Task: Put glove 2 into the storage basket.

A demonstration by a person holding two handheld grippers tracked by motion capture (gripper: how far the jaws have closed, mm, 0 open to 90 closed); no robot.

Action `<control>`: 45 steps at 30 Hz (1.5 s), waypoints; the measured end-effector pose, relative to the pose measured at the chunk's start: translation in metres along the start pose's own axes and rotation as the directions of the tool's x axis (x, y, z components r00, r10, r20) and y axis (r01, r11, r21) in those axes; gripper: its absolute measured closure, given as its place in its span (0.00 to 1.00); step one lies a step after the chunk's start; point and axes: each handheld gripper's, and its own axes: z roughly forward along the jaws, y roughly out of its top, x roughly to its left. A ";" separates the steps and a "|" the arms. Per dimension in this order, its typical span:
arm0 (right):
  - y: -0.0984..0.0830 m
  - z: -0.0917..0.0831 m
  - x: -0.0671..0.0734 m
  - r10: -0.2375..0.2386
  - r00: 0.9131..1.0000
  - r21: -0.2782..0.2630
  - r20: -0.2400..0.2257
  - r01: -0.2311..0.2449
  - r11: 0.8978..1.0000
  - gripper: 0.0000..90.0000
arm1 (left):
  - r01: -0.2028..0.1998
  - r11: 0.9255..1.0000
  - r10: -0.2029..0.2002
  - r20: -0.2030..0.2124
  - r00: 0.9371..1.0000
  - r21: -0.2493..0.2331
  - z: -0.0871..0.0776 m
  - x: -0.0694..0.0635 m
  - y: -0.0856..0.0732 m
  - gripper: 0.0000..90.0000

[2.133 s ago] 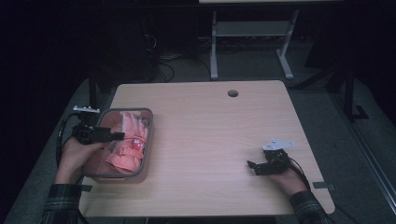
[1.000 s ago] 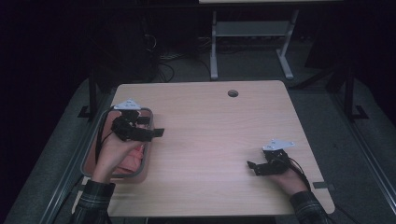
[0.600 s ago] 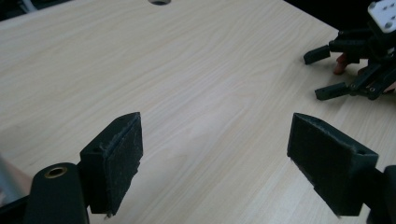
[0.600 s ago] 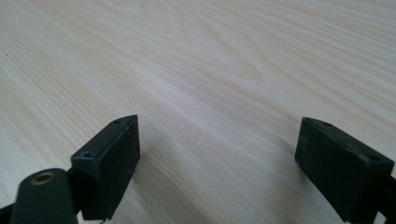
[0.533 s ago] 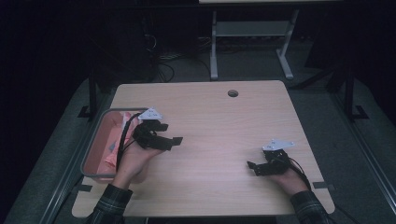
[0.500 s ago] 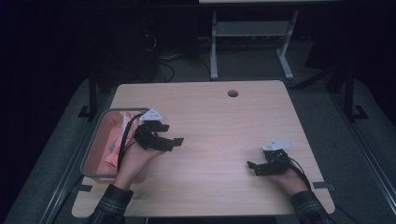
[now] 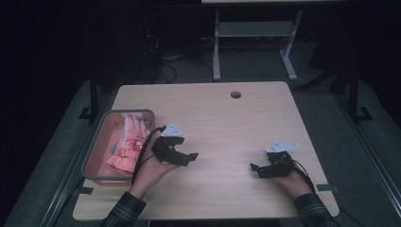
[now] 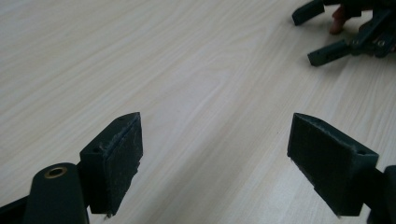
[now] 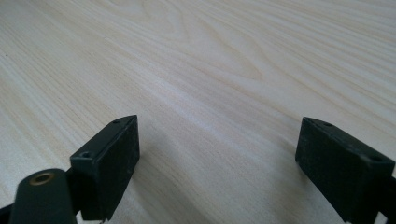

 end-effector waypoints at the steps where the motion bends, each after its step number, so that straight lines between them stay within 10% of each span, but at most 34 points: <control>1: 0.000 0.000 0.000 0.000 1.000 0.000 0.000 0.000 1.000 0.15 | -0.008 1.000 0.008 0.000 1.000 0.005 0.003 -0.002 -0.002 0.20; 17: 0.000 0.000 0.000 -0.005 1.000 -0.003 0.001 0.005 1.000 0.15 | -0.067 0.993 0.068 -0.006 0.998 0.097 0.042 -0.020 -0.038 0.16; 45: 0.000 0.000 0.001 -0.003 1.000 -0.002 -0.005 0.003 1.000 0.15 | -0.115 0.993 0.115 -0.001 0.993 0.035 0.055 -0.022 -0.062 0.14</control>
